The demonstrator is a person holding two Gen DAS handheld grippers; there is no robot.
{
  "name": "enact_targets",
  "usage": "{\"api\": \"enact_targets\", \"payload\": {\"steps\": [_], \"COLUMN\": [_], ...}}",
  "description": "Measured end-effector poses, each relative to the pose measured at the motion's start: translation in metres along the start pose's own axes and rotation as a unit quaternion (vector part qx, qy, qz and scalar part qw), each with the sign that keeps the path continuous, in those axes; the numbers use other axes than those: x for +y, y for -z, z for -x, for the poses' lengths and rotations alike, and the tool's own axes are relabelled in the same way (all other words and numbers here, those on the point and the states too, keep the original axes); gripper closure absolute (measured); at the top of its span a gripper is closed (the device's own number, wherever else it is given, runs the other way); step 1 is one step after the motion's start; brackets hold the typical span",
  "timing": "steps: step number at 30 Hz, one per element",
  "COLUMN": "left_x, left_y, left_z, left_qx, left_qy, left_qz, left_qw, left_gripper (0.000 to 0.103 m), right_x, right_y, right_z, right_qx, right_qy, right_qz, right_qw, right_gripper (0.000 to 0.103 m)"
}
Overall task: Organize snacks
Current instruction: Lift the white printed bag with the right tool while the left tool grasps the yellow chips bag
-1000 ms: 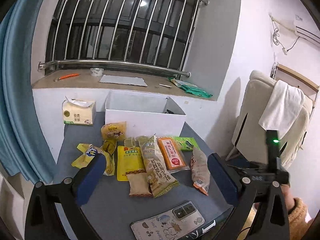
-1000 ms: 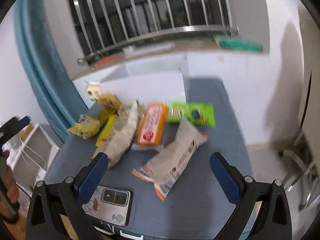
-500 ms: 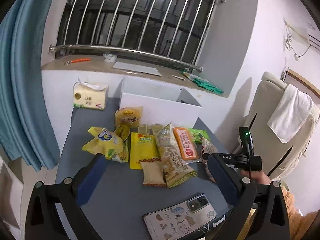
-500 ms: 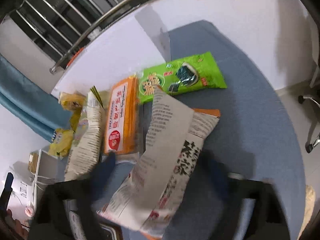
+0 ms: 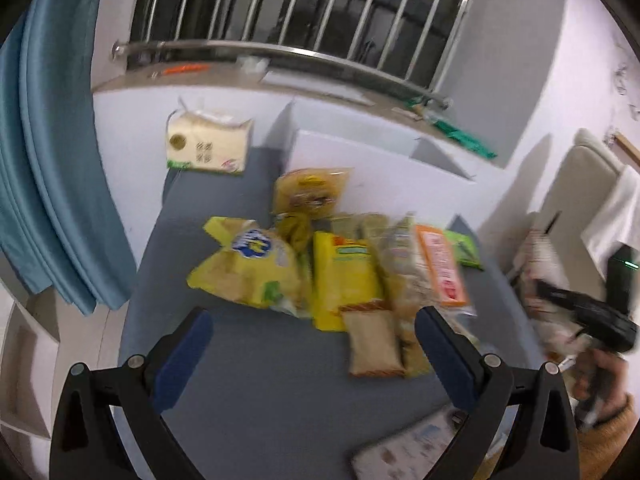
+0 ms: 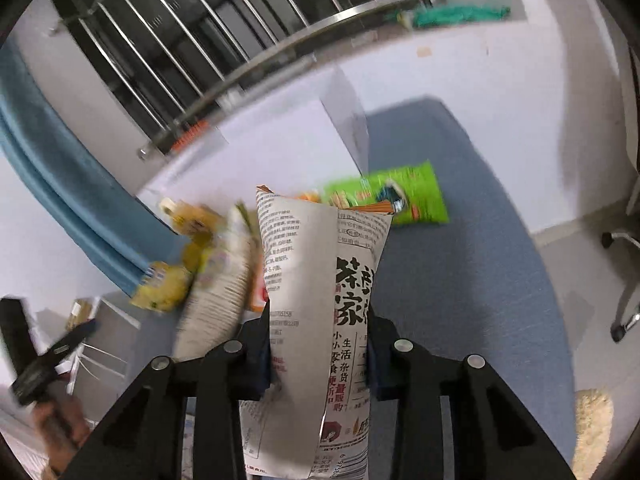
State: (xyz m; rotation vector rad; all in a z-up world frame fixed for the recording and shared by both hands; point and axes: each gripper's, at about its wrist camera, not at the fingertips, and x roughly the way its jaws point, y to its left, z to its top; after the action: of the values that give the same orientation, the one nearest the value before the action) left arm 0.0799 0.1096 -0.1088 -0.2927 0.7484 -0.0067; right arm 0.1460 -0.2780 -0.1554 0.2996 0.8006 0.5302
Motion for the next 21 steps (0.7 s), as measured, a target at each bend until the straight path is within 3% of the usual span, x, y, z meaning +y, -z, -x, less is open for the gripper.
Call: {"api": "enact_targets", "payload": {"steps": [8,12,17,20,21], "left_x": [0.045,0.059,0.055,0.048,0.046], "left_y": [-0.029,-0.035,-0.032,-0.031,-0.031], "left_z": [-0.074,-0.095,-0.107,-0.107,-0.106], "left_qx": [0.065,0.086,0.097,0.091,0.090], "left_qy": [-0.045,-0.042,-0.062,-0.067,-0.063], "left_qz": [0.024,0.037,0.001,-0.023,-0.026], "left_qw": [0.9966,0.9947,0.9933,0.9934,0.9936], "left_gripper": [0.000,0.000,0.000,0.006,0.015], "right_x": [0.010,0.016,0.019,0.021,0.022], "right_y": [0.000,-0.002,-0.002,-0.001,0.001], "right_z": [0.051,0.051,0.043,0.037,0.037], "right_qx": [-0.050,-0.052,-0.043,-0.035,-0.034], "right_qy": [-0.028,-0.029,-0.032,-0.032,-0.033], "right_qz": [0.015,0.022,0.025,0.029,0.029], "right_qw": [0.998,0.998,0.998,0.998,0.998], "right_gripper": [0.065,0.065,0.065,0.065,0.065]}}
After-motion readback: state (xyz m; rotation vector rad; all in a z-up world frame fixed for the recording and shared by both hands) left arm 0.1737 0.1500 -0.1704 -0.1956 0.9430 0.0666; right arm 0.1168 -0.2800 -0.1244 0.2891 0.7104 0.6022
